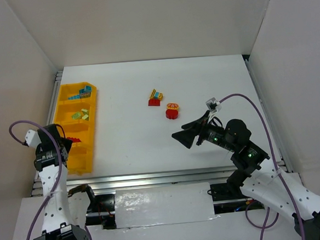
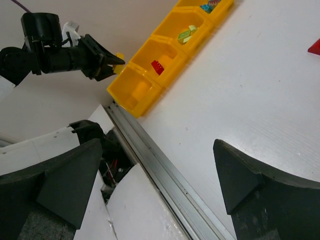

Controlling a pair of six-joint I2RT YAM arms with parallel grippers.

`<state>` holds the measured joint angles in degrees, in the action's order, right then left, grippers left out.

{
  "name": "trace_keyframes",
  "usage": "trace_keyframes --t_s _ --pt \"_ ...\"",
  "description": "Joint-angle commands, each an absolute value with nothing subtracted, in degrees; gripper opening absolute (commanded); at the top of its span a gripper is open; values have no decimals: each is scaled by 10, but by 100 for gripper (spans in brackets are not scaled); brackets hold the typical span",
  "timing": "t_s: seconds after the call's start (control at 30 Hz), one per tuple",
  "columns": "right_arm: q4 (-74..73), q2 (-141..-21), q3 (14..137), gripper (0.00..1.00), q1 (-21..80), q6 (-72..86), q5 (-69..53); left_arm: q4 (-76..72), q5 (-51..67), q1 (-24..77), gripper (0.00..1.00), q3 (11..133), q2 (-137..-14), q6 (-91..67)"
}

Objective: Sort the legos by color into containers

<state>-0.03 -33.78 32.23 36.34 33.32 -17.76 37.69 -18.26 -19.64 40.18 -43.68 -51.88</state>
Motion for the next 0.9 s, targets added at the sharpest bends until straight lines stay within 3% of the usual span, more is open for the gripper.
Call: trace_keyframes --t_s 0.0,0.33,0.77,0.87 --pt "18 -330 317 100 360 332 -178 394 -206 -199 0 391 -421 -536" --pt "37 -359 325 100 360 338 -204 438 -264 -199 0 377 -417 -597" --pt "31 -381 337 100 359 336 -218 419 -252 -199 0 333 -440 -620" --pt "26 -390 349 100 361 335 -223 410 -245 -199 8 324 -439 -614"
